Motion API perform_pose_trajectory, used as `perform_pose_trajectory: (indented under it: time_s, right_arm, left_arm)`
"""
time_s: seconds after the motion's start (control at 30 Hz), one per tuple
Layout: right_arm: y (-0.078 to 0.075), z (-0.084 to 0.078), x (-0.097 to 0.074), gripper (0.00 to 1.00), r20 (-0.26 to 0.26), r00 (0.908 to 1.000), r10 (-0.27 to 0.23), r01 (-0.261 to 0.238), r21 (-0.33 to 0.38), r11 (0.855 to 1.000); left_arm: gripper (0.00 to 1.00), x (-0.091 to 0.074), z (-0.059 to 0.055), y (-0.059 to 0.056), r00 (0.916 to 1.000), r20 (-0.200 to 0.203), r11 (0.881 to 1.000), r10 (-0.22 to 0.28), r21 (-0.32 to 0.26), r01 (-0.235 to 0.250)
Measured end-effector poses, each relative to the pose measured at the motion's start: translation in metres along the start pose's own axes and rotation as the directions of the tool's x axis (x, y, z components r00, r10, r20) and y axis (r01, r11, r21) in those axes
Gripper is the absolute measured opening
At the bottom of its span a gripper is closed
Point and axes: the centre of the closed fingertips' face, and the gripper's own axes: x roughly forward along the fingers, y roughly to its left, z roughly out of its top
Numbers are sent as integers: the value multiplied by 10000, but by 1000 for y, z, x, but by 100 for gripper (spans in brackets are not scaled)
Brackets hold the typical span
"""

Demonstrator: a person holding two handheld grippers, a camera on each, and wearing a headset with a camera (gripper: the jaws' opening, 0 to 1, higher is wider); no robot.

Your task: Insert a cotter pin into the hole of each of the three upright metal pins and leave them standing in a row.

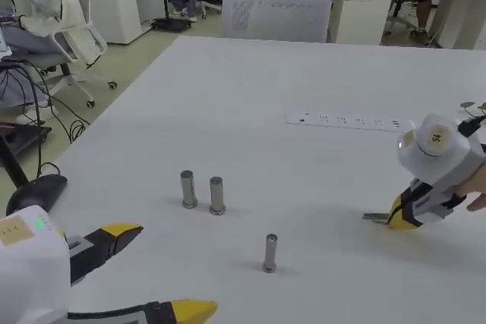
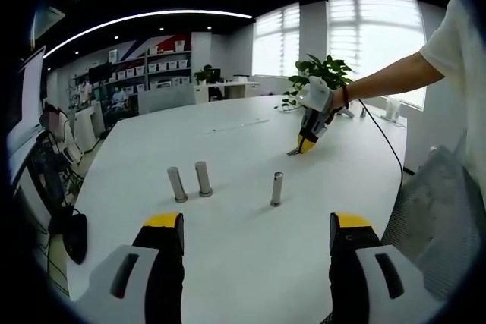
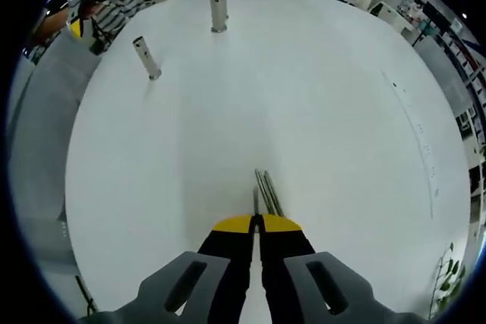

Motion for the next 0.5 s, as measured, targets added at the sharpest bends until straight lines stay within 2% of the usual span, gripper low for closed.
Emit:
perform_pose_trajectory:
  time_s: [0.37,0.5]
  right_arm:
    - [1,1,0,3,-86,9998,-198,197,-113,9997]
    - [1,1,-1,3,8,9996,-294,294,97,9995]
  left_arm:
    - [77,0,1,0,10000,3,10000,-22,12,22]
    - [77,1,2,-1,10000,6,10000,-52,-40,52]
